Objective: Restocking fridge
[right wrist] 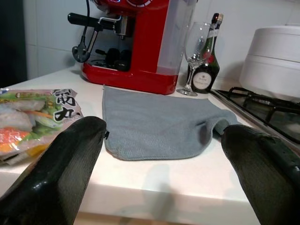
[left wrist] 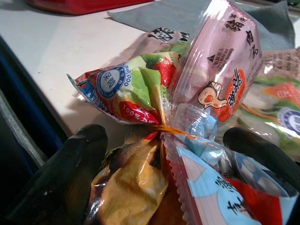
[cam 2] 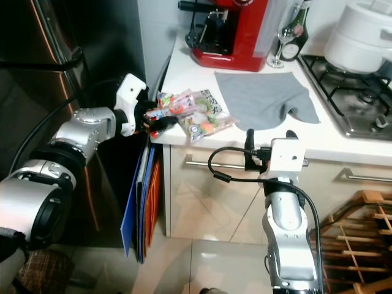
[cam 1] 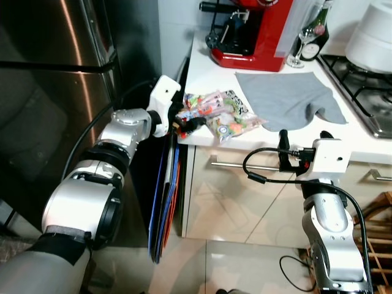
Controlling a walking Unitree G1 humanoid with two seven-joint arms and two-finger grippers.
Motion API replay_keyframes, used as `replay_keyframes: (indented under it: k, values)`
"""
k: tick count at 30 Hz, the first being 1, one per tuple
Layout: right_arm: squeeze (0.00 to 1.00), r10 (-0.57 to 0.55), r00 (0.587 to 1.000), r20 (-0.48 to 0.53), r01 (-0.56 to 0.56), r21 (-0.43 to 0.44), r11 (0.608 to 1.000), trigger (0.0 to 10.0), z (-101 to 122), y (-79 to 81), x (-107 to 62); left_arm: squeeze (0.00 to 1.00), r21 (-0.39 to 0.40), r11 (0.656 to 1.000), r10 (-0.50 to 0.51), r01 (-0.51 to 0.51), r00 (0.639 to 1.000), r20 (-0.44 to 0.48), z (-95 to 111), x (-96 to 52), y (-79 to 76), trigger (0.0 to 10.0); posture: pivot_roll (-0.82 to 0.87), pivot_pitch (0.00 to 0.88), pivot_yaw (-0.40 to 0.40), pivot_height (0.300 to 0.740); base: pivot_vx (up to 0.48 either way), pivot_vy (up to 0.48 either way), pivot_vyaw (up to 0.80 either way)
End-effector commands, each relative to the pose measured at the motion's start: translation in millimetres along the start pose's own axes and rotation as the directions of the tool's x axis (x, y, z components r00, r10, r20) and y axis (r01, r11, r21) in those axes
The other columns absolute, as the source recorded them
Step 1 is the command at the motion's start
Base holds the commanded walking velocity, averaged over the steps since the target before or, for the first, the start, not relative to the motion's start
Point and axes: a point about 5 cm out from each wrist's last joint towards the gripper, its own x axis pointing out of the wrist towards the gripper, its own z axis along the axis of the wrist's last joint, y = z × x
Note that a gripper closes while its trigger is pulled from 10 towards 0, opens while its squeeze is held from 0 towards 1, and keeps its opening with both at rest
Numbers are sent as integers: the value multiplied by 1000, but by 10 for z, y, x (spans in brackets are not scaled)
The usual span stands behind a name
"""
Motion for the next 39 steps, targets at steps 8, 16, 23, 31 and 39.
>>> replay_keyframes:
  k: [8, 16, 23, 31, 39]
  values:
    - [1000, -12, 999, 34, 12, 1, 1000, 10000, 73, 7, 99, 0, 72, 997, -5, 11, 997, -71, -219, 125, -165, 0, -192, 0, -12, 740, 0, 0, 0]
    - [1000, 27, 998, 50, -28, 12, 1000, 10000, 84, 102, 245, 0, 149, 988, -36, 49, 996, -85, -311, 241, -352, 0, -143, 0, -29, 740, 0, 0, 0]
    - [1000, 31, 998, 59, -32, 17, 999, 10000, 83, 140, 364, 0, 122, 992, -28, 43, 992, -124, -456, 266, -415, 0, -122, 0, -34, 740, 0, 0, 0]
    - [1000, 30, 997, 76, -31, 18, 999, 10000, 90, 158, 410, 0, 80, 996, 39, -47, 994, 97, -114, 182, -238, 0, -135, 0, -28, 740, 0, 0, 0]
    - [1000, -40, 993, 113, 40, 4, 999, 10000, 127, 35, 385, 0, 49, 993, 70, -105, 884, 462, 457, -214, -14, 0, -117, 0, -23, 740, 0, 0, 0]
